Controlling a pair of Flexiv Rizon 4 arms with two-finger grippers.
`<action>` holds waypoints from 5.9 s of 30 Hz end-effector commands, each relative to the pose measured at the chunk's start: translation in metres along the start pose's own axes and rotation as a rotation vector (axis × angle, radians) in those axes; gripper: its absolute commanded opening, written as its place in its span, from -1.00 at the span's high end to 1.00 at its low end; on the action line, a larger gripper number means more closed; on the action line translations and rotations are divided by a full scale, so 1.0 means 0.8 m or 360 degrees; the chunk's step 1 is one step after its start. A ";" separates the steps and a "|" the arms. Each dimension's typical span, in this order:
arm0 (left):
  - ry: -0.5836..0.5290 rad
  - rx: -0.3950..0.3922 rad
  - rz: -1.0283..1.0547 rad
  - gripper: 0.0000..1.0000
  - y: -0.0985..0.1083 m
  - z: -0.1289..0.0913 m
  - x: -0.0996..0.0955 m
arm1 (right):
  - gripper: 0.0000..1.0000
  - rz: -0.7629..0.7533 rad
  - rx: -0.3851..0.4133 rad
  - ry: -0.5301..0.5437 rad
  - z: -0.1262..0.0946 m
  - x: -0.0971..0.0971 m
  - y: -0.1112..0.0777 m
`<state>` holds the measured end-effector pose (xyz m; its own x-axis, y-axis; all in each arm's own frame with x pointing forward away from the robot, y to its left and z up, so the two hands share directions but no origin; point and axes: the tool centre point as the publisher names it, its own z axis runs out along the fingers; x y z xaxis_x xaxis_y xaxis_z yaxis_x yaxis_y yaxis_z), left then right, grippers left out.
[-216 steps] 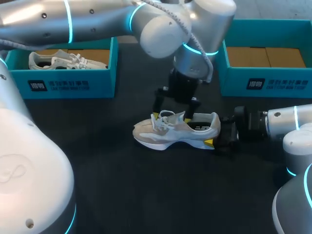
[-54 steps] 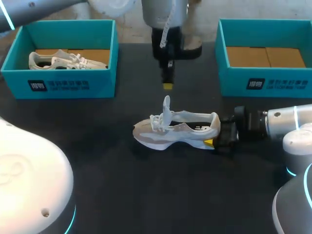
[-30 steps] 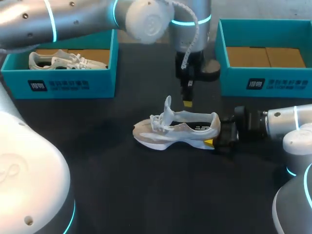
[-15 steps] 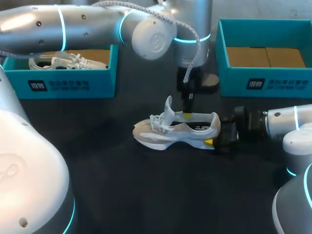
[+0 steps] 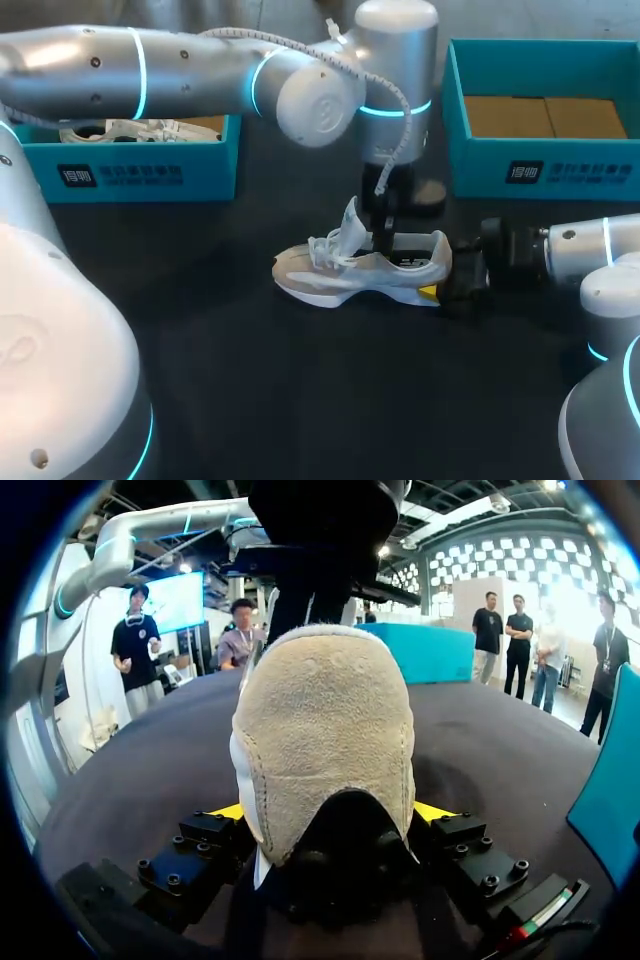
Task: Take the shoe out of the shoebox, open the shoe tongue, remove and reinsert the insole, then place the shoe into the shoebox
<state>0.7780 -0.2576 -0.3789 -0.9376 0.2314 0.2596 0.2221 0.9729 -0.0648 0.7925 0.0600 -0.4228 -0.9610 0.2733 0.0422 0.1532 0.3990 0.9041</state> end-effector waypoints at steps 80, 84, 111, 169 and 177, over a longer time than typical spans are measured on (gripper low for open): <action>-0.0729 -0.0070 -0.0003 0.41 0.001 0.061 -0.085 | 1.00 0.0001 0.0009 -0.0001 0.000 0.000 0.001; -0.0748 -0.0069 0.0004 0.50 0.003 0.057 -0.093 | 1.00 0.0001 0.0009 -0.0001 0.000 0.000 0.001; -0.0454 0.0267 0.0117 1.00 0.020 -0.034 -0.036 | 1.00 0.0001 0.0009 -0.0001 0.000 0.000 0.001; -0.0549 0.0355 0.0262 0.12 0.013 -0.095 0.029 | 1.00 0.0001 0.0009 -0.0001 0.000 0.000 0.001; -0.0644 0.0301 0.0278 0.07 0.005 -0.091 0.044 | 1.00 0.0001 0.0009 -0.0001 0.000 0.000 0.001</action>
<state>0.7714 -0.2469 -0.3013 -0.9283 0.3444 -0.1399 0.3703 0.8897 -0.2669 0.7929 0.0600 -0.4226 -0.9612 0.2725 0.0425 0.1531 0.3993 0.9040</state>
